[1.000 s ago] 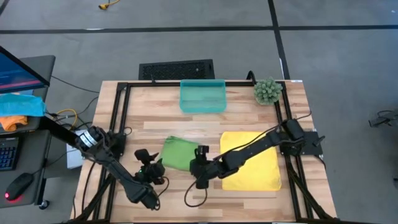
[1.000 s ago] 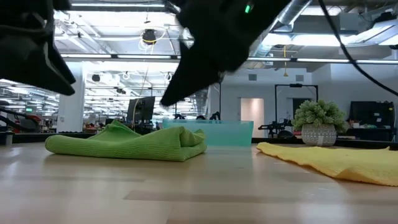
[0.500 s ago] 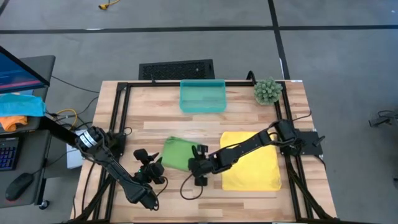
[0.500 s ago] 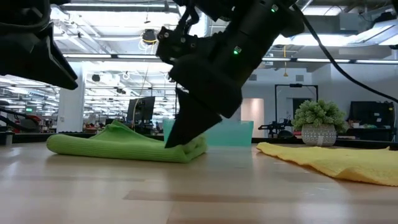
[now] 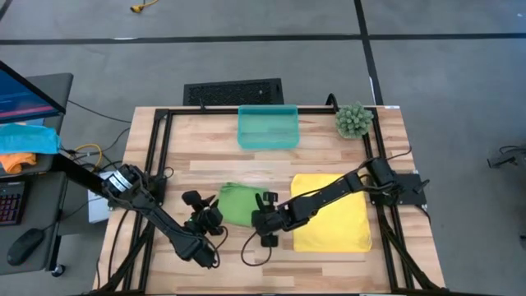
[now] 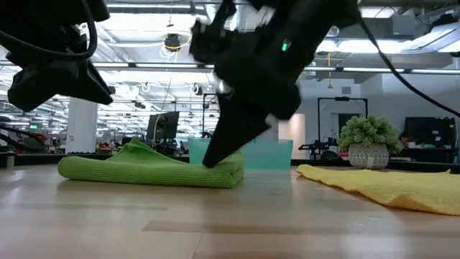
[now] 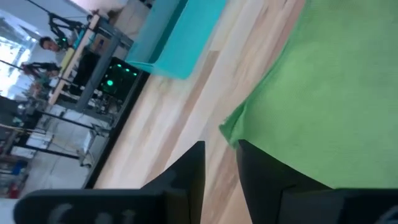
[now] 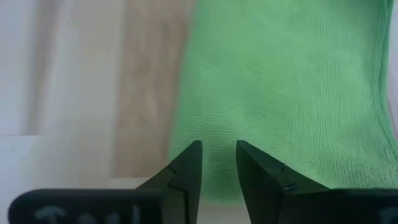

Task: Roll microfiber towels into tight, uniform cylinder then place into a basket
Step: Roll the green towel

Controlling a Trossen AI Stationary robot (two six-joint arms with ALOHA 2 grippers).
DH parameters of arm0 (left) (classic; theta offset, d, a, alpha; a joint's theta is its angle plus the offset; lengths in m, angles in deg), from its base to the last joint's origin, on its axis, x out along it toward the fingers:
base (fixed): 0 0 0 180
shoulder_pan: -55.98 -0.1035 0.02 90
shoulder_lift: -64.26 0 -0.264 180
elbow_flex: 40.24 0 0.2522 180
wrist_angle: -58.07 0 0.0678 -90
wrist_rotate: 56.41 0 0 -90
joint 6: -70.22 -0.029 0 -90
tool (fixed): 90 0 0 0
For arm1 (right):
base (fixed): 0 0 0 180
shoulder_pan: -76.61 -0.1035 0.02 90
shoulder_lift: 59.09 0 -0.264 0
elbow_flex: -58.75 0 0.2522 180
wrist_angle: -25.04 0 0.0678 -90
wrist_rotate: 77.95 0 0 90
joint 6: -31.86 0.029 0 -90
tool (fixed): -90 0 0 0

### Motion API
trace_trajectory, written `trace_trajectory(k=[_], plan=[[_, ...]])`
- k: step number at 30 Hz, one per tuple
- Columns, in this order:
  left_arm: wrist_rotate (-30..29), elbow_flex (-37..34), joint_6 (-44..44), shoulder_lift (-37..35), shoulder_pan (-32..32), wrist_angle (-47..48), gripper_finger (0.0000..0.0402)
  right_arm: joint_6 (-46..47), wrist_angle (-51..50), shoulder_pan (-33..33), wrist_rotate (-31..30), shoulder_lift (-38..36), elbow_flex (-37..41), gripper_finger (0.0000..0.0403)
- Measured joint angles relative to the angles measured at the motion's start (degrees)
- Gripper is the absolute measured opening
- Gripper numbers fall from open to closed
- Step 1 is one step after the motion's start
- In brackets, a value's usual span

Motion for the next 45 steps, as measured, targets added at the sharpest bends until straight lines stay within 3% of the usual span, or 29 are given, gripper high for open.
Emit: trace_trajectory(k=[7, 13, 24, 28, 32, 39, 45], plan=[[0.76, -1.38, 7.68, -0.69, 1.25, 7.90, 0.0046, -1.01, -2.94, -1.91, -0.05, -2.90, 0.00, 0.0120], [0.28, -1.84, 9.07, -6.45, 3.84, 10.60, 0.0015, -1.01, -7.27, -4.08, -1.79, -6.82, 0.00, 0.0120], [-3.98, -13.67, 14.30, -28.71, 8.84, 7.28, 0.0000, 5.72, -20.91, -12.53, -19.32, -13.73, -0.14, 0.0120], [-5.68, -20.13, 10.35, -36.59, 10.36, -3.96, 0.0000, 10.45, -27.76, -14.99, -24.21, -14.04, -0.09, 0.0120], [-4.72, -26.99, 0.29, -43.01, 10.58, -20.41, 0.0000, 13.97, -32.53, -16.13, -25.05, -14.03, -0.07, 0.0120], [4.97, -37.71, -23.78, -51.54, 8.06, -53.14, 0.0000, 15.38, -40.73, -15.56, -26.09, -14.02, -0.07, 0.0120], [13.01, -39.98, -37.74, -57.04, 2.84, -64.56, 0.0000, 16.43, -52.17, -12.29, -27.03, -15.28, -0.07, 0.0120]])
